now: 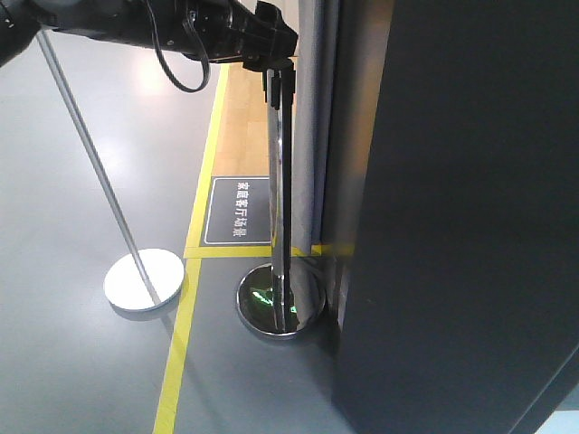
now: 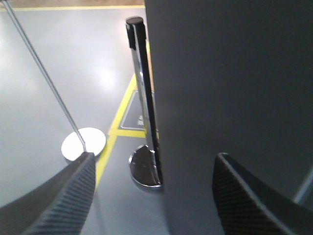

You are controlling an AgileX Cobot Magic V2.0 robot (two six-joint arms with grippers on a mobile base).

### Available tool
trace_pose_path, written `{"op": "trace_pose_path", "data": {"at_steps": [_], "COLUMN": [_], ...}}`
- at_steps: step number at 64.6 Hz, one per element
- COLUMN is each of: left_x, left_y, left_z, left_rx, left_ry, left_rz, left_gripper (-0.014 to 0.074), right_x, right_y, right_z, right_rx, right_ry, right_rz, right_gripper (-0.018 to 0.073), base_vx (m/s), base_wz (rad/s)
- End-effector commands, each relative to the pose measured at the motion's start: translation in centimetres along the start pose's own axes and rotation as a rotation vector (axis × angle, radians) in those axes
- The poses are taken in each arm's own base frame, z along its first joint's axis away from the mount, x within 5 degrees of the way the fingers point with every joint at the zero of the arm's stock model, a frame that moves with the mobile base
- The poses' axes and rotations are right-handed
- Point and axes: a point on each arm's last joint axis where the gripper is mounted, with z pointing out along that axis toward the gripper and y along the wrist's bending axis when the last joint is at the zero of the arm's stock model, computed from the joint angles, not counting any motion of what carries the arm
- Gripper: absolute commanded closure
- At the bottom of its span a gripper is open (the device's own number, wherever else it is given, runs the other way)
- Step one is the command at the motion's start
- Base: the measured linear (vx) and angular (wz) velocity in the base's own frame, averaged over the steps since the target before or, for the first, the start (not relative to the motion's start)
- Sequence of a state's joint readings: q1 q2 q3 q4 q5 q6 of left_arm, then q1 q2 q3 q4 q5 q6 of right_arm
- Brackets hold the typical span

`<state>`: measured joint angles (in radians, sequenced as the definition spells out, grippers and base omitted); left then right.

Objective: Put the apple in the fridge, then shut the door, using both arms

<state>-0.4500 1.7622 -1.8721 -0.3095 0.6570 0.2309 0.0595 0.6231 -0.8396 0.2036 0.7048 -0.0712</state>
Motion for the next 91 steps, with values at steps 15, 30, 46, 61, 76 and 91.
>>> {"op": "trace_pose_path", "data": {"at_steps": [15, 30, 46, 61, 76, 91], "left_x": [-2.7, -2.7, -2.7, -2.7, -2.7, -2.7], "left_y": [-0.6, -0.6, -0.6, -0.6, -0.6, -0.6], "left_z": [-3.1, -3.1, -3.1, -3.1, -3.1, -3.1], "left_rx": [-0.001, -0.001, -0.001, -0.001, -0.001, -0.001], "left_ry": [-0.147, -0.147, -0.147, -0.147, -0.147, -0.147], "left_rz": [-0.006, -0.006, -0.006, -0.006, -0.006, -0.006], "left_gripper": [0.001, 0.001, 0.001, 0.001, 0.001, 0.001], "right_x": [-3.8, -5.3, -7.9, -10.5, -13.1, -14.4], "right_y": [-1.9, -3.8, -7.1, -9.7, -12.2, -14.6], "right_z": [5.1, 7.2, 8.5, 12.5, 18.8, 25.2], "right_rx": [0.13, 0.228, 0.352, 0.385, 0.384, 0.367], "right_ry": [-0.165, -0.161, -0.228, -0.217, -0.215, -0.182], "right_rz": [0.038, 0.038, 0.066, 0.074, 0.074, 0.135], "right_gripper": [0.0075, 0.0075, 0.0075, 0.0075, 0.0075, 0.0075], "base_vx": [0.0, 0.0, 0.0, 0.0, 0.0, 0.0], "base_wz": [0.0, 0.0, 0.0, 0.0, 0.0, 0.0]}}
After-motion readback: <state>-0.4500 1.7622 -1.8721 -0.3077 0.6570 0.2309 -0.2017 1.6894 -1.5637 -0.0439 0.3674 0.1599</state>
